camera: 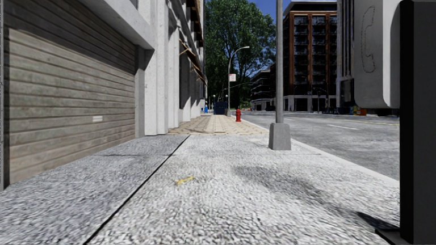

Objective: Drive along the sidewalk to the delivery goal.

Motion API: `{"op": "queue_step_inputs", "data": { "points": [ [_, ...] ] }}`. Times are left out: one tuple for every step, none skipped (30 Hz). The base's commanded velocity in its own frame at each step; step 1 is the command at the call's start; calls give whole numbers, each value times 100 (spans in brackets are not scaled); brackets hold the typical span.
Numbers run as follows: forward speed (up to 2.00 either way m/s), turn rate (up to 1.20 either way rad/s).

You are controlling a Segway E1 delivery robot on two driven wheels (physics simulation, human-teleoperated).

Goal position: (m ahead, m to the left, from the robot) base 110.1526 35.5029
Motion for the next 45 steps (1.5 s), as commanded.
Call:
{"op": "queue_step_inputs", "data": {
  "points": [
    [200,0],
    [200,0],
    [200,0],
    [200,0],
    [200,0],
    [200,0],
    [200,0],
    [200,0],
    [200,0],
    [200,0],
    [200,0],
    [200,0],
    [200,0],
    [200,0],
    [200,0],
    [200,0],
    [200,0],
    [200,0],
    [200,0],
    [200,0],
    [200,0],
    [200,0],
    [200,0],
    [200,0],
    [200,0],
    [200,0],
    [200,0],
    [200,0],
    [200,0],
    [200,0],
    [200,0],
    [200,0],
    [200,0],
    [200,0],
    [200,0],
    [200,0],
    [200,0],
    [200,0],
    [200,0],
    [200,0],
    [200,0],
    [200,0],
    [200,0],
    [200,0],
    [200,0]
  ]
}}
